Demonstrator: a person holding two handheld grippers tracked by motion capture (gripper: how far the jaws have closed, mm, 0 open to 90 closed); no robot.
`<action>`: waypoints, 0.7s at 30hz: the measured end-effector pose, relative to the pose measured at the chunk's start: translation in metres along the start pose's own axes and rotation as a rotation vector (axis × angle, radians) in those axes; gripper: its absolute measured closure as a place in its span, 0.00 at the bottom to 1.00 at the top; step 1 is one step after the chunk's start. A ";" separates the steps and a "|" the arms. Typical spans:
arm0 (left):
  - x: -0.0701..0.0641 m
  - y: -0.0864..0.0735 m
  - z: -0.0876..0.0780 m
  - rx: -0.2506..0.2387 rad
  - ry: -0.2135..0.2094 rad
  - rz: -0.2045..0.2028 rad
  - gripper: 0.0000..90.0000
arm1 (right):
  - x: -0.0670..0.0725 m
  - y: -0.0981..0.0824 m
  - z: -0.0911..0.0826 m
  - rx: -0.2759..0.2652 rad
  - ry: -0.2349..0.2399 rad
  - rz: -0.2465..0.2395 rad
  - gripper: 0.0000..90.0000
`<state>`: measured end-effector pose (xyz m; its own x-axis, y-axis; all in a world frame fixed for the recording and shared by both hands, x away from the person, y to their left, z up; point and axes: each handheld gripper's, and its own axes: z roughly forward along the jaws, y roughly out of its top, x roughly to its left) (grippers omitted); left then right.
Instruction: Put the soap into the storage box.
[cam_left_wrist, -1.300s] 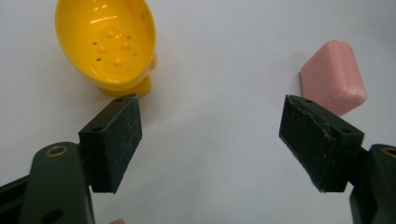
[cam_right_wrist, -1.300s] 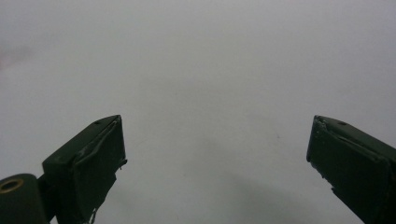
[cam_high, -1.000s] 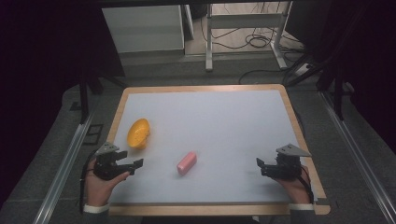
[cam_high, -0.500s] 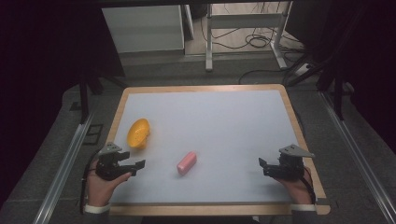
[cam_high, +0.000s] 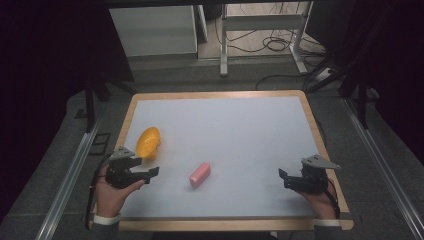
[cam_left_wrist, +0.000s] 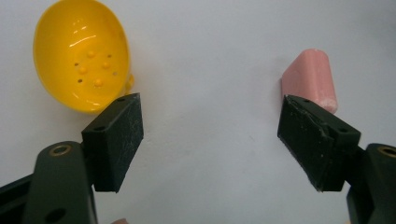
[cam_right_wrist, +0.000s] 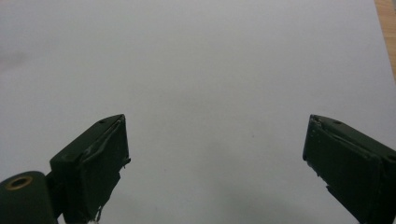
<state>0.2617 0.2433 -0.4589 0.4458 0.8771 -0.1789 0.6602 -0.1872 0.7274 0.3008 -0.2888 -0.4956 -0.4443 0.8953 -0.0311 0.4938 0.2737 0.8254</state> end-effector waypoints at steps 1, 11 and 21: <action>-0.001 0.001 0.000 0.001 -0.003 0.006 0.25 | 0.000 0.000 0.000 0.000 0.000 0.000 0.07; -0.006 0.008 0.000 0.003 -0.018 0.020 0.25 | 0.001 0.000 0.000 0.003 -0.011 -0.011 0.07; -0.020 0.017 0.009 0.023 -0.035 0.061 0.24 | 0.001 -0.001 0.002 0.008 -0.013 -0.018 0.07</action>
<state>0.2692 0.2183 -0.4485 0.5063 0.8478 -0.1576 0.6447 -0.2508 0.7221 0.3011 -0.2877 -0.4974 -0.4436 0.8946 -0.0535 0.4917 0.2928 0.8201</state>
